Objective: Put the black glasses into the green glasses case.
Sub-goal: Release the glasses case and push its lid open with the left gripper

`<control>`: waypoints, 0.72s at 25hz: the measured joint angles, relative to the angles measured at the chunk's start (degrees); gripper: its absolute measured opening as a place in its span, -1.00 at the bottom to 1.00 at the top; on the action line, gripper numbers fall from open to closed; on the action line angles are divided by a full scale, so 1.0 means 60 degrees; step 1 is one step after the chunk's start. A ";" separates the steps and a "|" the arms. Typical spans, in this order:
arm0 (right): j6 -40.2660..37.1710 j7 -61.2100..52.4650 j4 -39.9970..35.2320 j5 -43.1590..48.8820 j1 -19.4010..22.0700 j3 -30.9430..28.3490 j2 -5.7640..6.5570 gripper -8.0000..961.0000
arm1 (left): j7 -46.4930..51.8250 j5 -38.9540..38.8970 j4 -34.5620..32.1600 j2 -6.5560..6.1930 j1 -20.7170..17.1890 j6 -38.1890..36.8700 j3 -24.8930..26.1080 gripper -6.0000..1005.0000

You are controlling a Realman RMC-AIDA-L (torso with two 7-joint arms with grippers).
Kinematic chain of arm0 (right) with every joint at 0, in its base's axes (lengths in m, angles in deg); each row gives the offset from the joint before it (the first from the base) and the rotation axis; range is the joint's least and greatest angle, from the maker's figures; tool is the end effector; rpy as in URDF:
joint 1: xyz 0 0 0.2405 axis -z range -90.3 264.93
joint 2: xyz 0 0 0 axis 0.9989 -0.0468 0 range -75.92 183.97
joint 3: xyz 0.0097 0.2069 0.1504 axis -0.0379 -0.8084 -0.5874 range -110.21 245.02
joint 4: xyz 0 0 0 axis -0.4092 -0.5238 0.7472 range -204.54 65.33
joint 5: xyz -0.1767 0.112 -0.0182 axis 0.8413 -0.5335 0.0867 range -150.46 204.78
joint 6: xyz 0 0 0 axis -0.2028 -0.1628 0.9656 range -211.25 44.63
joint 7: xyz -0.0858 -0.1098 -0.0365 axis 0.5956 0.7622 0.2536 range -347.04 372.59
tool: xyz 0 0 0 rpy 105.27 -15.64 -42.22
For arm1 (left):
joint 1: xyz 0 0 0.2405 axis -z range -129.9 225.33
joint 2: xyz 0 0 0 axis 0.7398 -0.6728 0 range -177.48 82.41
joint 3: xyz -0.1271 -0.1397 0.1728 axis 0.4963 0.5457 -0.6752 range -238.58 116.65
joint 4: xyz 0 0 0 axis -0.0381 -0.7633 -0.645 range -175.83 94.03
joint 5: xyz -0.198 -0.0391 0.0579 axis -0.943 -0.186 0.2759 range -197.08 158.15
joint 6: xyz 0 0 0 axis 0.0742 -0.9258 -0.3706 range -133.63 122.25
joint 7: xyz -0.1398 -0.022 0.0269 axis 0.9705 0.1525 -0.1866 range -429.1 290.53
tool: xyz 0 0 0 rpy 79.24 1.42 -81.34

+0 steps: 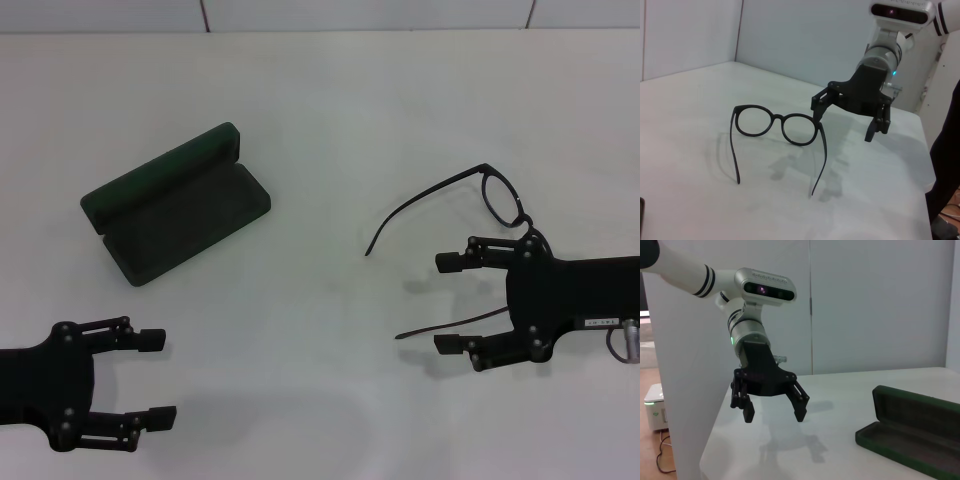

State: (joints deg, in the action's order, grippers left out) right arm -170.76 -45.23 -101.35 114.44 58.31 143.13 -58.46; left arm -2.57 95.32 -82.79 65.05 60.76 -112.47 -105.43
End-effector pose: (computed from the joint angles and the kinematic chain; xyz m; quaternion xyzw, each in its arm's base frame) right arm 0.2425 0.3076 -0.0279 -0.9705 0.0084 0.2360 0.0487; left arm -0.3323 0.2186 0.0440 -0.9616 -0.1689 -0.2059 0.0661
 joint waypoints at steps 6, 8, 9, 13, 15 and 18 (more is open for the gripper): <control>0.0000 -0.0004 0.0000 0.0000 0.0000 0.0007 -0.0002 0.79 | 0.0000 0.0000 0.0017 0.0000 0.0012 0.0001 -0.0001 0.71; 0.0000 -0.0010 0.0002 0.0000 0.0000 0.0007 -0.0002 0.79 | 0.0000 0.0000 0.0023 0.0001 0.0015 0.0002 0.0000 0.71; 0.0000 -0.0012 0.0003 0.0000 0.0000 0.0007 -0.0002 0.79 | 0.0000 -0.0001 0.0024 0.0000 0.0019 0.0008 -0.0001 0.71; 0.0000 -0.0014 0.0004 0.0000 0.0000 0.0006 -0.0002 0.79 | 0.0023 -0.0002 0.0037 0.0000 0.0024 0.0025 -0.0001 0.71; 0.0000 -0.0015 0.0004 0.0000 0.0000 0.0006 -0.0002 0.79 | 0.0210 -0.0010 0.0038 0.0010 0.0040 0.0037 0.0039 0.71; 0.0000 -0.0046 0.0004 -0.0001 0.0000 0.0007 -0.0002 0.79 | 0.0965 -0.0020 0.0010 0.0046 0.0149 0.0164 0.0312 0.71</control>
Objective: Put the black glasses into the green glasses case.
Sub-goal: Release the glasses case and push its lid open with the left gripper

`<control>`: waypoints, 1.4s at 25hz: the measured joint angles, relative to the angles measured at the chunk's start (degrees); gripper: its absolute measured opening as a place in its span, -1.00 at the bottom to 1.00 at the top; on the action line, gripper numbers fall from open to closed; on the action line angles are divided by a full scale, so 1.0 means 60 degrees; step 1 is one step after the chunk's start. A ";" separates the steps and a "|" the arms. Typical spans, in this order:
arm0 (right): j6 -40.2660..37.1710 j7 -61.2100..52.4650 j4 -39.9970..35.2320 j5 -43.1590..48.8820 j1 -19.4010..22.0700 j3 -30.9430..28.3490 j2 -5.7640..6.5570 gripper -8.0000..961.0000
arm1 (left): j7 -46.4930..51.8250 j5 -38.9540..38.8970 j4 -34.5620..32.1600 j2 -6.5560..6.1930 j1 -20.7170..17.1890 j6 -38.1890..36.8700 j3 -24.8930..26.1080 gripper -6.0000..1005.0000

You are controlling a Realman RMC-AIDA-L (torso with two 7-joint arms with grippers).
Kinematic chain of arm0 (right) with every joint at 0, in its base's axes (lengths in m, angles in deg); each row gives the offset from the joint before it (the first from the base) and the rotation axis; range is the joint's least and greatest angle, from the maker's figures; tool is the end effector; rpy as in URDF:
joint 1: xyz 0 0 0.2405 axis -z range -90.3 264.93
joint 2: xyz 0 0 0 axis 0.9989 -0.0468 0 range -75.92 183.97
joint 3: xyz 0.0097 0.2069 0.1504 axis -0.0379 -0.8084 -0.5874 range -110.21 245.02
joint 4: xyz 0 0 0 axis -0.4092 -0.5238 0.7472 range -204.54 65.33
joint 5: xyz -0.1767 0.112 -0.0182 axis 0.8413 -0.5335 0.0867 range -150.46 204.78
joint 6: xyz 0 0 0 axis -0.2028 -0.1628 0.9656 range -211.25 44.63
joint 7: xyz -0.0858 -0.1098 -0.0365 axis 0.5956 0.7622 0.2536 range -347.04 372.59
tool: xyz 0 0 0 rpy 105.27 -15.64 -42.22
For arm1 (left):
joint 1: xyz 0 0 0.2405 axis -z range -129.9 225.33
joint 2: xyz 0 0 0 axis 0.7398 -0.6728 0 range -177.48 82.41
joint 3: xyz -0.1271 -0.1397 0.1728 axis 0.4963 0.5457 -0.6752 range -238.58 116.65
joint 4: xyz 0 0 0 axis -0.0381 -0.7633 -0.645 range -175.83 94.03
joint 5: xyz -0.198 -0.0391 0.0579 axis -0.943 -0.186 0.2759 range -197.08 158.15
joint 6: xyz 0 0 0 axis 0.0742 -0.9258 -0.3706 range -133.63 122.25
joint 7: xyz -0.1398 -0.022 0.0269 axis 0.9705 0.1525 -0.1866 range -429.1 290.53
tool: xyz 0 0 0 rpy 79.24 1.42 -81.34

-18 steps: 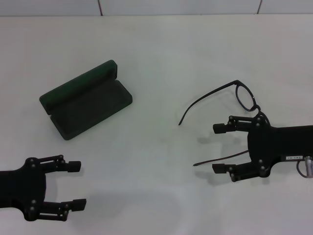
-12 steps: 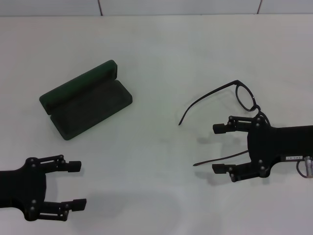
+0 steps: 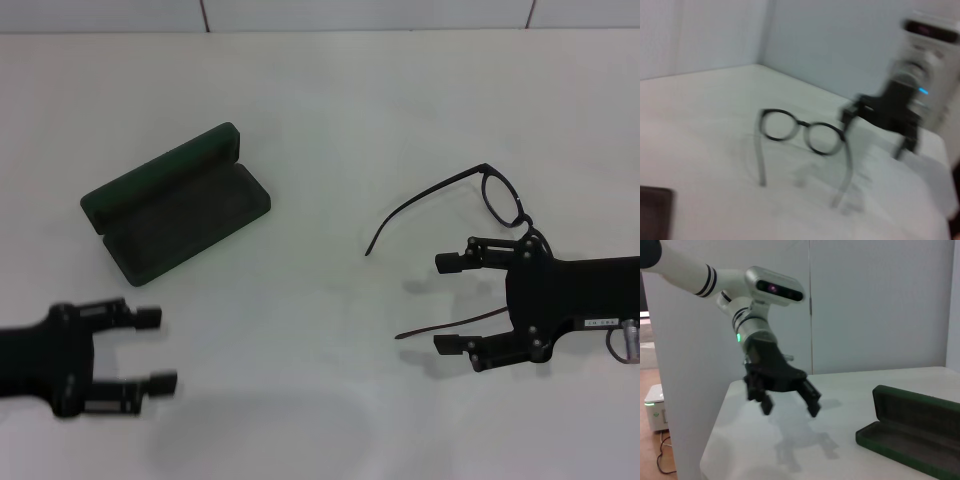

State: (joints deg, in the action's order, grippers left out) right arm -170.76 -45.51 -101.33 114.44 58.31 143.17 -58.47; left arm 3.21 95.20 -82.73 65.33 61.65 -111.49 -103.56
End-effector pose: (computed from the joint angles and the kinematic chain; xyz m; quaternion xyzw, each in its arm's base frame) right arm 0.2426 0.3074 -0.0281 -0.9705 0.0109 0.2360 0.0478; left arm -0.3308 0.2270 0.0461 -0.9498 -0.2152 -0.2145 0.0750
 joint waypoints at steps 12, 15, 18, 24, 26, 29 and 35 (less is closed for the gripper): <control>0.0001 -0.0086 -0.0013 0.0001 0.0000 -0.0001 -0.0001 0.79 | 0.4270 0.0185 -0.2808 -0.0206 0.0832 0.0377 0.0242 0.65; 0.0001 -0.0091 -0.0017 0.0004 0.0001 -0.0001 0.0000 0.79 | 0.5049 0.0952 -0.3781 -0.0220 0.1382 0.0362 0.0219 0.61; 0.0001 -0.0099 -0.0027 0.0008 0.0000 -0.0001 0.0001 0.79 | 0.5551 0.2118 -0.4390 -0.0166 0.2149 0.0382 0.0217 0.61; 0.0001 -0.0100 -0.0031 0.0022 -0.0020 -0.0001 -0.0005 0.79 | 0.5817 0.3990 -0.4637 -0.0112 0.3854 0.0543 0.0193 0.62; 0.0002 -0.0100 -0.0031 0.0028 -0.0087 0.0002 -0.0031 0.79 | 0.5823 0.4611 -0.4536 -0.0065 0.4239 0.0762 0.0051 0.62; 0.0040 -0.0101 -0.0031 0.0036 -0.0195 0.0019 -0.0097 0.79 | 0.5834 0.5395 -0.4387 0.0069 0.4453 0.1336 -0.0342 0.62; 0.0097 -0.0100 -0.0017 0.0223 -0.0258 0.0028 -0.0163 0.79 | 0.6011 0.6312 -0.3721 0.0405 0.4795 0.2435 -0.1174 0.62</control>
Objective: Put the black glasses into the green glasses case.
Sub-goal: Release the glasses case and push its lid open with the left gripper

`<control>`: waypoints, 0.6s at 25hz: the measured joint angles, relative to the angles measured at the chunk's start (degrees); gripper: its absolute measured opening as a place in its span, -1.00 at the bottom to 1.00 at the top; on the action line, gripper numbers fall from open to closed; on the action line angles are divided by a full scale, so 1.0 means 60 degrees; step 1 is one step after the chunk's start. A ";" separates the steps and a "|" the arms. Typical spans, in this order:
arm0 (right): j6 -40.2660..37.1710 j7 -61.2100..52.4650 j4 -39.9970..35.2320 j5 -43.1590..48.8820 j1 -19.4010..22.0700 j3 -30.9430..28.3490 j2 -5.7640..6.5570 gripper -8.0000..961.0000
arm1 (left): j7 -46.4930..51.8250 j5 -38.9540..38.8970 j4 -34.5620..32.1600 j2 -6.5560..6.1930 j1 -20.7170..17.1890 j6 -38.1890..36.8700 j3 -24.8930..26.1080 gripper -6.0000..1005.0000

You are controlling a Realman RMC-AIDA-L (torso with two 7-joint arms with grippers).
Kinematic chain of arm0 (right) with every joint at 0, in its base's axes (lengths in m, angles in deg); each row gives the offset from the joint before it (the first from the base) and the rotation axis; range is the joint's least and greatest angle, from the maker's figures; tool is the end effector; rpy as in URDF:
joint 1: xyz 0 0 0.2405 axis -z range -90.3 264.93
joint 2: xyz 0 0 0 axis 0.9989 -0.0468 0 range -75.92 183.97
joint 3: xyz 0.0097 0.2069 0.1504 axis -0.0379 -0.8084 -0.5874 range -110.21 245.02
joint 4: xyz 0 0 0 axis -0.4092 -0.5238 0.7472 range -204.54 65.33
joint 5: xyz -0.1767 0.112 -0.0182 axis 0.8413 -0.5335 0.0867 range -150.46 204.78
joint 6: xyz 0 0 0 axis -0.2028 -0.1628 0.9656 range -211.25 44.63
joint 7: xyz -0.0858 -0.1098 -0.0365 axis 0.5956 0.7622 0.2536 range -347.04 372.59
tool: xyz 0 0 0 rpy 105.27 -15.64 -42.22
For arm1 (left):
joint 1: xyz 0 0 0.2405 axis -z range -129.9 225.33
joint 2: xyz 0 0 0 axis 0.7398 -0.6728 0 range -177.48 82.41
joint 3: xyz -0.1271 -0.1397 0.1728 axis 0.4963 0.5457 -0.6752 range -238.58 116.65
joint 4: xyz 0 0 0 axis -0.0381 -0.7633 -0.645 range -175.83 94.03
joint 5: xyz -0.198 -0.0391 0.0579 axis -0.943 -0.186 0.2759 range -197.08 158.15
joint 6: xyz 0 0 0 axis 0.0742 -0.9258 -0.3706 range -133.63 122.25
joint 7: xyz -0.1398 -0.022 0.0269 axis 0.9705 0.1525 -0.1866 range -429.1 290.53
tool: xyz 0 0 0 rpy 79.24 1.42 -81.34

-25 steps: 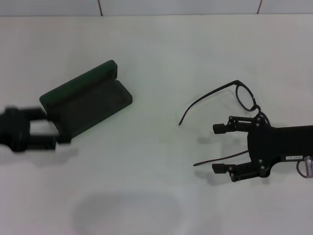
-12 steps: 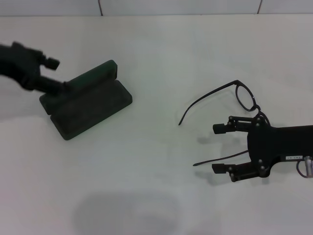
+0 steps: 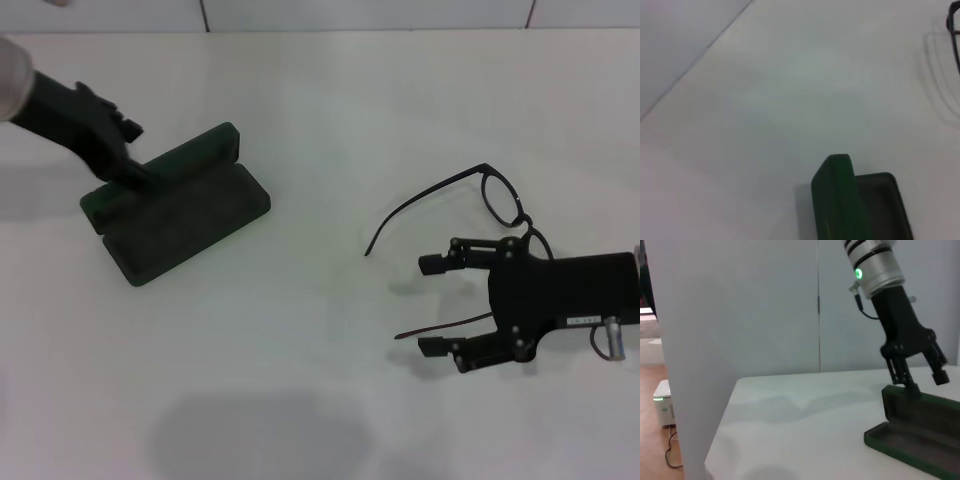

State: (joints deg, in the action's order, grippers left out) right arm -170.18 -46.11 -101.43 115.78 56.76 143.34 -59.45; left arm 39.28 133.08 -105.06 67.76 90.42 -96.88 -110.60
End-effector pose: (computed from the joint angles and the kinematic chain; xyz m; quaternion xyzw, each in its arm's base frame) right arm 0.2331 0.3109 -0.0362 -0.9722 0.0025 0.2311 0.0365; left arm -0.2204 0.3974 0.0741 -0.9536 -0.1915 0.1406 0.1848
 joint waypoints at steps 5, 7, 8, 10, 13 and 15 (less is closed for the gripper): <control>0.0043 0.0000 -0.0001 0.0168 -0.0004 -0.0009 -0.0055 0.79 | 0.0132 0.0243 0.0510 0.0122 0.0182 0.0688 -0.0391 0.61; 0.0048 0.0000 -0.0002 0.0171 -0.0006 -0.0003 -0.0056 0.79 | 0.0195 0.0321 0.0768 0.0132 0.0296 0.0880 -0.0473 0.62; 0.0050 0.0000 -0.0003 0.0173 -0.0006 -0.0005 -0.0057 0.79 | 0.0219 0.0364 0.0898 0.0132 0.0340 0.0940 -0.0492 0.62; 0.0051 0.0000 -0.0005 0.0173 -0.0006 -0.0017 -0.0057 0.79 | 0.0237 0.0409 0.1012 0.0127 0.0381 0.0988 -0.0498 0.62; 0.0053 0.0000 -0.0006 0.0182 -0.0006 -0.0025 -0.0057 0.79 | 0.0240 0.0437 0.1013 0.0124 0.0385 0.1068 -0.0501 0.61; 0.0065 0.0000 -0.0004 0.0185 -0.0006 -0.0028 -0.0057 0.79 | 0.0210 0.0449 0.0986 0.0129 0.0374 0.1118 -0.0501 0.61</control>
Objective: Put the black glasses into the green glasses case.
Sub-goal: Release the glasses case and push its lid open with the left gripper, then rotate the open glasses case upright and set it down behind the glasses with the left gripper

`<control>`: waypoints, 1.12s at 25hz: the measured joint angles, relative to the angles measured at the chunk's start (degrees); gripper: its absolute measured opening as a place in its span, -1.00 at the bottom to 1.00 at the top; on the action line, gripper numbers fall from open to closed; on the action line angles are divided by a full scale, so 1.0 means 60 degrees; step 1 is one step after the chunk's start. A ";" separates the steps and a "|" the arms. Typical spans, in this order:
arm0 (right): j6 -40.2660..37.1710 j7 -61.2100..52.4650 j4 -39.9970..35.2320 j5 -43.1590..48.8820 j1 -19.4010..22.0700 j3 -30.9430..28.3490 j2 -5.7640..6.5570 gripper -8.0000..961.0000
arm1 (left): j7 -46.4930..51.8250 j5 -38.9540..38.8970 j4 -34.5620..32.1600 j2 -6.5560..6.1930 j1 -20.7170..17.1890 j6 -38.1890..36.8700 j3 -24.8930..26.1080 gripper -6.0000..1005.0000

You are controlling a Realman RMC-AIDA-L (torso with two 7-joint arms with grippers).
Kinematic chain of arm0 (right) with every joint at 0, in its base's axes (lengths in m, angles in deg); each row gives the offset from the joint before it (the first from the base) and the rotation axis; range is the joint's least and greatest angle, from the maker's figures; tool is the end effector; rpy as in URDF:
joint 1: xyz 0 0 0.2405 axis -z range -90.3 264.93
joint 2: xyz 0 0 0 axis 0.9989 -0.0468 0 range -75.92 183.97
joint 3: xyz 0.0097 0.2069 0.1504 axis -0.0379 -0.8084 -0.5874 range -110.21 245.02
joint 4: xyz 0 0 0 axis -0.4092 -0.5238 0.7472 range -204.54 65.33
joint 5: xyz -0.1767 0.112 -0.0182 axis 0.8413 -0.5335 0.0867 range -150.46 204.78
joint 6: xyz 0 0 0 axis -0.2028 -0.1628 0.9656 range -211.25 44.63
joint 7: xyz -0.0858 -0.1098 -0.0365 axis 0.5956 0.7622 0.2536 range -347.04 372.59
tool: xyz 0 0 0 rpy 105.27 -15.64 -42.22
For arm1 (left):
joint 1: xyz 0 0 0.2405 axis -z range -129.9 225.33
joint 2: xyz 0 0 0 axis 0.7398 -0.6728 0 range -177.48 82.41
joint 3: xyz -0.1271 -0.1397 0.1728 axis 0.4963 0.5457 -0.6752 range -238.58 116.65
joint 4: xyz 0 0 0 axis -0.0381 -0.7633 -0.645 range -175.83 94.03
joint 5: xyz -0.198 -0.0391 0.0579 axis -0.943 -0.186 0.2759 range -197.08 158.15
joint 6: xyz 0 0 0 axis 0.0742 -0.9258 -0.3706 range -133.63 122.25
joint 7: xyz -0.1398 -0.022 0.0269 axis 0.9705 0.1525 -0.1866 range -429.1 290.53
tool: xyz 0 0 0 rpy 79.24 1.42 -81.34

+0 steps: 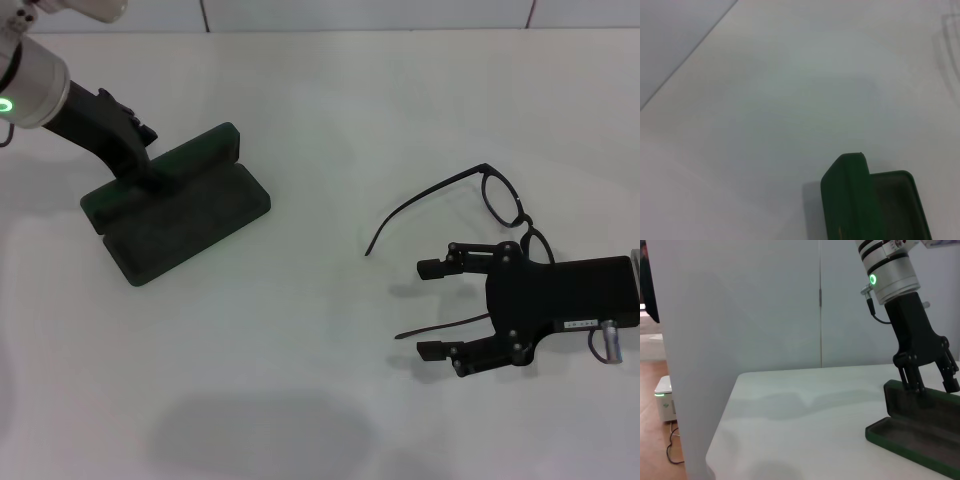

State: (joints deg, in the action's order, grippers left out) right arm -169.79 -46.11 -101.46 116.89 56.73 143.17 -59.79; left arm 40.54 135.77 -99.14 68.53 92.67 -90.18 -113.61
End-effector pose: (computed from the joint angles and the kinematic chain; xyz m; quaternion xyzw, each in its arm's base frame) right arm 0.2340 0.3100 -0.0392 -0.9739 0.0021 0.2245 0.0344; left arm -0.2220 0.4099 0.0511 -0.9491 -0.1883 0.1654 0.1909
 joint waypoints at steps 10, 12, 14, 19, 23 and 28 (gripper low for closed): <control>0.0050 0.0000 0.0007 0.0003 0.0036 0.0013 0.0001 0.79 | -0.0093 0.0112 0.0053 0.0006 -0.0096 0.0421 -0.0119 0.27; 0.0050 0.0001 0.0007 0.0003 0.0038 0.0018 0.0000 0.79 | -0.0094 0.0145 0.0057 0.0006 -0.0096 0.0475 -0.0119 0.19; 0.0050 0.0000 0.0007 0.0003 0.0045 0.0026 0.0001 0.79 | -0.0095 0.0167 0.0066 0.0006 -0.0096 0.0516 -0.0119 0.05; 0.0045 0.0001 0.0007 0.0003 0.0081 0.0006 0.0001 0.79 | -0.0097 0.0185 0.0071 0.0006 -0.0095 0.0561 -0.0117 -0.39; 0.0038 0.0001 0.0007 0.0002 0.0094 -0.0012 0.0001 0.79 | -0.0097 0.0177 0.0023 0.0006 -0.0095 0.0526 -0.0117 -0.57; 0.0013 0.0000 0.0007 0.0002 0.0099 -0.0030 0.0001 0.78 | -0.0351 -0.0195 -0.0427 0.0125 -0.0119 0.0243 -0.0232 -0.59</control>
State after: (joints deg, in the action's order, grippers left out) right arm -169.71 -46.11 -101.42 116.90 57.32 142.99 -59.79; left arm 38.43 134.60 -101.70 69.28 91.95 -88.72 -115.00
